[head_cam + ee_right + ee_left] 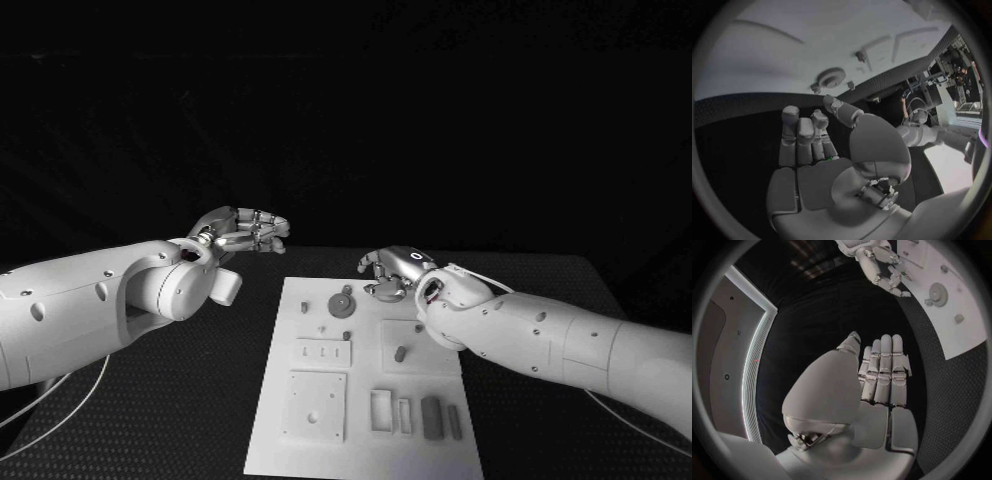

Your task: Assemble the parts on the task board

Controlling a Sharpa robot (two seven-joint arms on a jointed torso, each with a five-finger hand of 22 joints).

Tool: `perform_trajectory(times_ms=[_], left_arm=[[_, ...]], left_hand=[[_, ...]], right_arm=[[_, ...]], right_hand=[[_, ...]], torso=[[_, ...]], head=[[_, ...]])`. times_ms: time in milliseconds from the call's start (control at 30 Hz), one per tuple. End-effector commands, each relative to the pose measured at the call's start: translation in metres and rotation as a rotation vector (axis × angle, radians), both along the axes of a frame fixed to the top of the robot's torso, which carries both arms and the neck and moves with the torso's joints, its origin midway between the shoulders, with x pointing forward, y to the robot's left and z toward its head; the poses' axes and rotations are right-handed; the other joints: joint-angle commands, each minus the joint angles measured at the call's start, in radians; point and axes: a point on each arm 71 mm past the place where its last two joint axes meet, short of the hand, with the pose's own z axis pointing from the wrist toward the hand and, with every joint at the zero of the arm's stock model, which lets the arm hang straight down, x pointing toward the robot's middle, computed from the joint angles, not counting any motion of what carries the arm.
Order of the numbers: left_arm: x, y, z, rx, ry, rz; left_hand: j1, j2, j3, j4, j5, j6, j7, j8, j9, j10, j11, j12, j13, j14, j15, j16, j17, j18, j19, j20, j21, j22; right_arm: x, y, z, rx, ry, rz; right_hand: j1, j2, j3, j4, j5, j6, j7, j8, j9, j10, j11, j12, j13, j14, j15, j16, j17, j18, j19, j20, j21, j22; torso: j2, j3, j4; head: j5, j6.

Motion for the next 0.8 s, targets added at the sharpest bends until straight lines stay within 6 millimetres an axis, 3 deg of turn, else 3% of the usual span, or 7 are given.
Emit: perform_trajectory(times_ms=[33, 167, 367, 600, 667, 800], left_arm=[[0.001, 0.002, 0.003, 0.002, -0.023, -0.012], [0.004, 0.007, 0.003, 0.006, -0.025, -0.002], [0.005, 0.009, 0.003, 0.007, -0.025, -0.004], [0.006, 0.009, 0.003, 0.006, -0.028, -0.013], [0.006, 0.008, 0.003, 0.006, -0.031, -0.014], [0.006, 0.009, 0.003, 0.006, -0.029, -0.015]], left_hand=[[0.002, -0.004, -0.005, 0.0, -0.006, 0.002, 0.003, -0.003, 0.002, 0.008, 0.001, -0.003, 0.002, 0.004, 0.001, -0.008, 0.002, 0.013, 0.005, -0.002, -0.006, 0.001], [0.0, -0.003, -0.006, 0.001, -0.006, 0.006, 0.002, -0.004, 0.005, 0.024, -0.005, 0.002, 0.007, -0.002, 0.003, -0.016, 0.002, 0.011, 0.001, 0.0, -0.013, 0.002], [-0.001, -0.002, -0.007, 0.001, -0.006, 0.012, 0.002, -0.003, 0.007, 0.034, -0.01, 0.004, 0.011, -0.005, 0.004, -0.021, 0.003, 0.01, -0.003, 0.001, -0.018, 0.002], [-0.001, 0.0, -0.007, 0.0, -0.006, 0.032, -0.008, 0.004, 0.013, 0.044, -0.014, 0.005, 0.014, -0.003, 0.004, -0.024, 0.006, 0.01, -0.002, 0.002, -0.022, 0.004], [0.0, 0.0, -0.007, 0.0, -0.006, 0.037, -0.013, 0.005, 0.014, 0.047, -0.015, 0.005, 0.014, -0.003, 0.004, -0.025, 0.006, 0.01, -0.001, 0.001, -0.023, 0.005], [0.001, 0.001, -0.007, 0.0, -0.006, 0.04, -0.021, 0.004, 0.015, 0.046, -0.015, 0.002, 0.014, -0.003, 0.003, -0.027, 0.007, 0.01, -0.001, 0.001, -0.024, 0.005]], right_arm=[[0.002, -0.012, 0.017, 0.218, 0.025, 0.016], [0.003, -0.046, 0.03, 0.275, 0.091, 0.027], [-0.001, -0.092, 0.04, 0.272, 0.129, 0.0], [-0.005, -0.134, 0.037, 0.161, 0.159, -0.031], [-0.004, -0.144, 0.035, 0.145, 0.165, -0.052], [-0.007, -0.156, 0.022, 0.1, 0.181, -0.064]], right_hand=[[-0.019, -0.016, -0.034, -0.005, 0.001, 0.038, 0.019, 0.013, 0.006, 0.003, 0.01, 0.006, -0.002, 0.004, 0.007, 0.002, -0.002, 0.024, 0.006, 0.0, 0.006, 0.018], [-0.038, -0.026, -0.119, -0.006, 0.001, 0.056, 0.018, 0.026, 0.014, -0.001, 0.01, 0.01, -0.008, 0.003, 0.009, 0.002, -0.005, 0.024, 0.0, -0.003, 0.005, 0.017], [-0.074, -0.048, -0.187, 0.0, 0.001, 0.061, 0.016, 0.029, 0.018, -0.012, 0.008, 0.01, -0.013, -0.008, 0.007, -0.001, -0.007, 0.024, -0.012, 0.001, -0.001, 0.014], [-0.058, -0.057, -0.232, -0.006, 0.001, 0.061, 0.013, 0.029, 0.022, -0.019, 0.005, 0.013, -0.019, -0.015, 0.004, -0.001, -0.009, 0.024, -0.02, -0.001, -0.006, 0.012], [-0.046, -0.058, -0.24, -0.006, 0.001, 0.062, 0.013, 0.029, 0.022, -0.02, 0.005, 0.013, -0.021, -0.018, 0.004, -0.002, -0.01, 0.024, -0.022, -0.001, -0.008, 0.012], [-0.025, -0.061, -0.246, -0.007, 0.001, 0.062, 0.013, 0.028, 0.023, -0.024, 0.005, 0.013, -0.024, -0.021, 0.004, -0.003, -0.011, 0.024, -0.026, -0.001, -0.011, 0.011]], torso=[[-0.003, 0.0004, -0.0044], [-0.008, 0.0027, -0.0167], [-0.016, 0.0058, -0.0306], [-0.023, 0.0101, -0.0426], [-0.024, 0.0131, -0.046], [-0.025, 0.015, -0.0469]], head=[[-0.003, 0.007], [-0.001, 0.011], [-0.006, 0.014], [-0.019, 0.009], [-0.018, 0.009], [-0.021, 0.005]])
